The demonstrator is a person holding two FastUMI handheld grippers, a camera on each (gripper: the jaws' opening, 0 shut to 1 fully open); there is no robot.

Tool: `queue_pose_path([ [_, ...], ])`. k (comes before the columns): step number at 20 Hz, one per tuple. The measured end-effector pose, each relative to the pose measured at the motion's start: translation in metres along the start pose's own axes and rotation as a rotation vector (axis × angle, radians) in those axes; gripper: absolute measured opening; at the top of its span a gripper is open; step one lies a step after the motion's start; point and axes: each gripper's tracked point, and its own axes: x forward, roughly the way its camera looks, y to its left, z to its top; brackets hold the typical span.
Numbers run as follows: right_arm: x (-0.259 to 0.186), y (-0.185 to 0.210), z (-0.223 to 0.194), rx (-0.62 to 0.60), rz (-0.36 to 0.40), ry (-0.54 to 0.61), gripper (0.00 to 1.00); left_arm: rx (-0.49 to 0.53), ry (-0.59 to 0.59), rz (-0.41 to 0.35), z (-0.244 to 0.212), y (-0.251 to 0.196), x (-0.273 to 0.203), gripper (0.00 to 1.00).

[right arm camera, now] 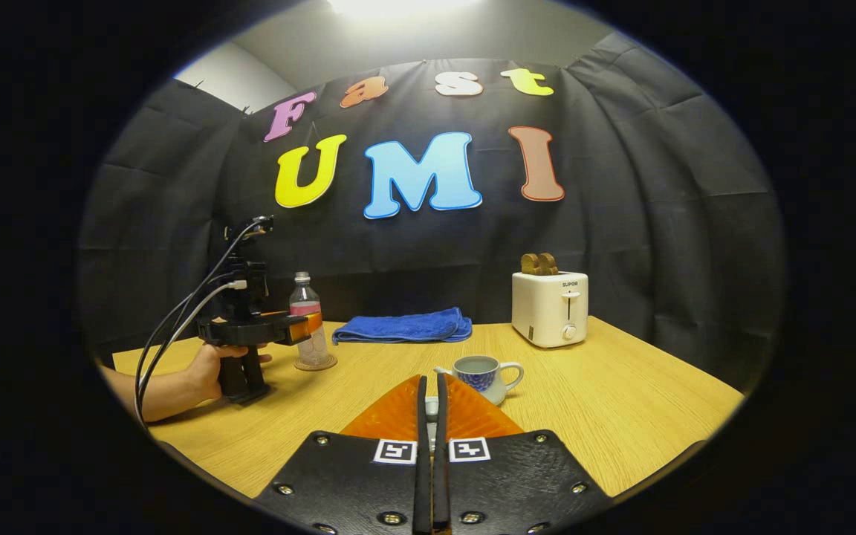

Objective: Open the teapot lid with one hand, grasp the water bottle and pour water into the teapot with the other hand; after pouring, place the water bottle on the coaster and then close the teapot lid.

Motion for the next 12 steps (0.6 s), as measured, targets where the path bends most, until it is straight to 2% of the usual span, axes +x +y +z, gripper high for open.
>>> queue_pose_path([
  [6, 0.010, -0.005, 0.011, -0.020, -0.007, -0.034, 0.01, 0.047, -0.024, -0.012, 0.009, -0.016, -0.059, 1.00],
  [8, 0.032, -0.011, 0.022, -0.055, -0.014, -0.067, 0.01, 0.018, -0.044, -0.036, 0.019, -0.027, -0.093, 1.00],
  [12, 0.077, -0.029, 0.036, -0.095, -0.074, -0.097, 0.02, 0.000, -0.108, -0.064, 0.039, -0.038, -0.145, 1.00],
])
